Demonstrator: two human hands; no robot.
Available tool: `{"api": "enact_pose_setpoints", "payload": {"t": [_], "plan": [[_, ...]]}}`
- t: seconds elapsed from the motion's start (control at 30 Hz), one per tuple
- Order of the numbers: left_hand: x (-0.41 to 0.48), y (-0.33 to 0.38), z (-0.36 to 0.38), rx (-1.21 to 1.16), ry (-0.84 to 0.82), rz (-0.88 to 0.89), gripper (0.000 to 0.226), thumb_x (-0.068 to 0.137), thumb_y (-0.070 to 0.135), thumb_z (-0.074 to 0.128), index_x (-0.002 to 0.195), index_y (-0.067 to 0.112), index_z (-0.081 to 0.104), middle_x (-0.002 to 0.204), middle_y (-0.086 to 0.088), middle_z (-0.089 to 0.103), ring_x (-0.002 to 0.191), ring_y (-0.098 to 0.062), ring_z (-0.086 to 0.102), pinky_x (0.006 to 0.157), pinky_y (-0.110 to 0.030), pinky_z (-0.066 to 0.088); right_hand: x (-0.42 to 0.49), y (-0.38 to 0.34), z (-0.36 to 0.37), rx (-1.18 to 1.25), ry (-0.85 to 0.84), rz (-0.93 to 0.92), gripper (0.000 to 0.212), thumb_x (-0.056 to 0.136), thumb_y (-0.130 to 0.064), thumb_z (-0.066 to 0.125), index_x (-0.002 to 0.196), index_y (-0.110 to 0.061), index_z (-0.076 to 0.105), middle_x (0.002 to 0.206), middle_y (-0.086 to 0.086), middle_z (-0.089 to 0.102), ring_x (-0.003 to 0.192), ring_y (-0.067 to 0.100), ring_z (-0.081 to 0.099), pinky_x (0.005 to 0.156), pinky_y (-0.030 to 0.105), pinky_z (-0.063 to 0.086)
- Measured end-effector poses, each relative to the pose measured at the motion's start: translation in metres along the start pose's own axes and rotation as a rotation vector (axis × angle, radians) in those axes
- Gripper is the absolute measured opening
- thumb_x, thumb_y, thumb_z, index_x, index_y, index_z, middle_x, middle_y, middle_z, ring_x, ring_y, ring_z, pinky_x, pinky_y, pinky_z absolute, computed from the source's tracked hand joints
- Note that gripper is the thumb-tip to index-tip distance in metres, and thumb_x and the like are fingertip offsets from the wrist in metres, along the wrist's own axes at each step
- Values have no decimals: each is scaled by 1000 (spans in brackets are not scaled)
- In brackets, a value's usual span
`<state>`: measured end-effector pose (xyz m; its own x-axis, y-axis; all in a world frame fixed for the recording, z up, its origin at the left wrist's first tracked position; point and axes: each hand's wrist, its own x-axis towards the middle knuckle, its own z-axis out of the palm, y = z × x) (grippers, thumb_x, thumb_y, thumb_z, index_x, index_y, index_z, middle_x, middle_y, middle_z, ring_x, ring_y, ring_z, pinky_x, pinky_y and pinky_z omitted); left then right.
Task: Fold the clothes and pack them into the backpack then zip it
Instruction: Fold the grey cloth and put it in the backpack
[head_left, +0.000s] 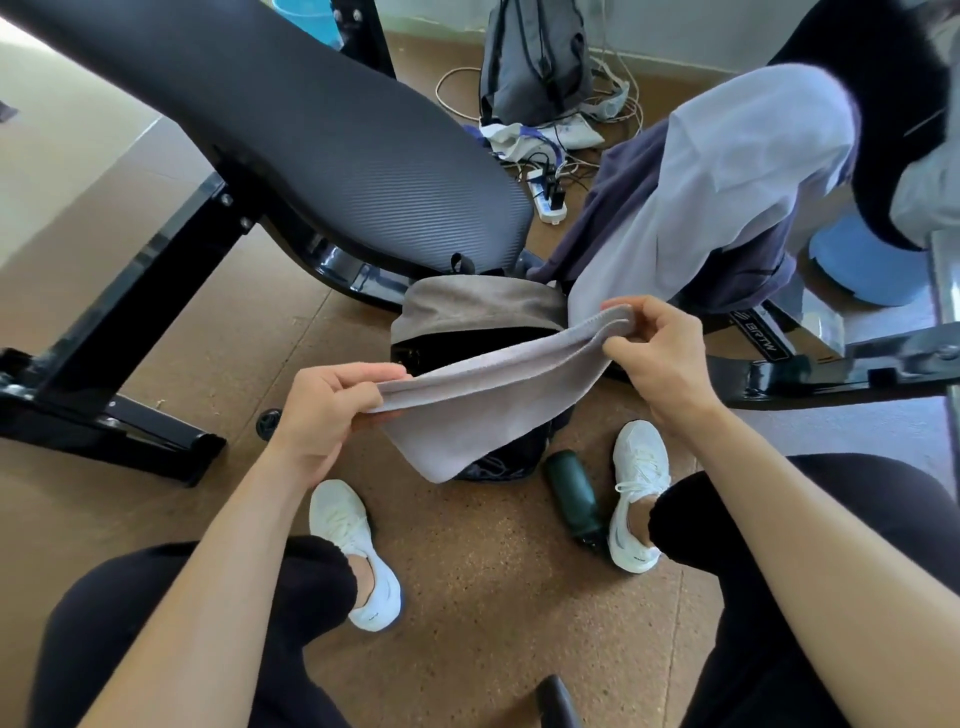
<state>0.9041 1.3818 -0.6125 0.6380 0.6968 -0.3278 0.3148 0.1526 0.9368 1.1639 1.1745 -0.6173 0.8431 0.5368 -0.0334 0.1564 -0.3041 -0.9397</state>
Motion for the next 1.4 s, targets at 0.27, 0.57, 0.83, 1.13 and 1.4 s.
{"api": "enact_pose_setpoints", "payload": {"t": [0.27, 0.57, 0.83, 1.13, 1.4], "plan": [[-8, -5, 10, 362, -273, 52, 45, 77, -3, 84, 113, 24, 75, 98, -1, 80, 94, -14, 76, 87, -27, 60, 10, 9, -6, 40, 184, 38, 7, 89, -20, 77, 82, -20, 75, 69, -4, 64, 64, 4, 56, 66, 24, 51], [8, -20, 19, 529, -41, 199, 57, 98, 50, 58, 63, 6, 63, 49, -1, 45, 47, -13, 41, 55, -28, 32, 15, 16, -5, 6, 257, 55, 23, 91, -31, 73, 79, -11, 71, 66, -3, 58, 66, 8, 49, 68, 32, 45], [3, -17, 36, 160, 99, 44, 43, 93, 38, 72, 77, -1, 71, 75, -21, 66, 71, -30, 59, 70, -40, 47, 6, 14, 7, -23, 244, 72, 25, 93, -30, 71, 79, -10, 68, 67, 3, 58, 64, 10, 49, 67, 31, 45], [-5, -5, 67, -225, -96, -304, 21, 96, 20, 66, 76, 16, 59, 73, -3, 58, 65, -14, 58, 56, -22, 51, -18, -1, 32, 93, -174, -69, 16, 89, -18, 78, 76, -9, 73, 65, -1, 65, 63, 8, 55, 62, 27, 47], [-9, -7, 80, -273, -186, -311, 24, 96, 27, 67, 111, 9, 74, 96, -8, 72, 80, -14, 68, 68, -23, 55, -39, -4, 49, -19, -485, -221, 9, 91, -20, 76, 96, -14, 81, 83, -2, 74, 78, 16, 69, 71, 39, 57]]}}
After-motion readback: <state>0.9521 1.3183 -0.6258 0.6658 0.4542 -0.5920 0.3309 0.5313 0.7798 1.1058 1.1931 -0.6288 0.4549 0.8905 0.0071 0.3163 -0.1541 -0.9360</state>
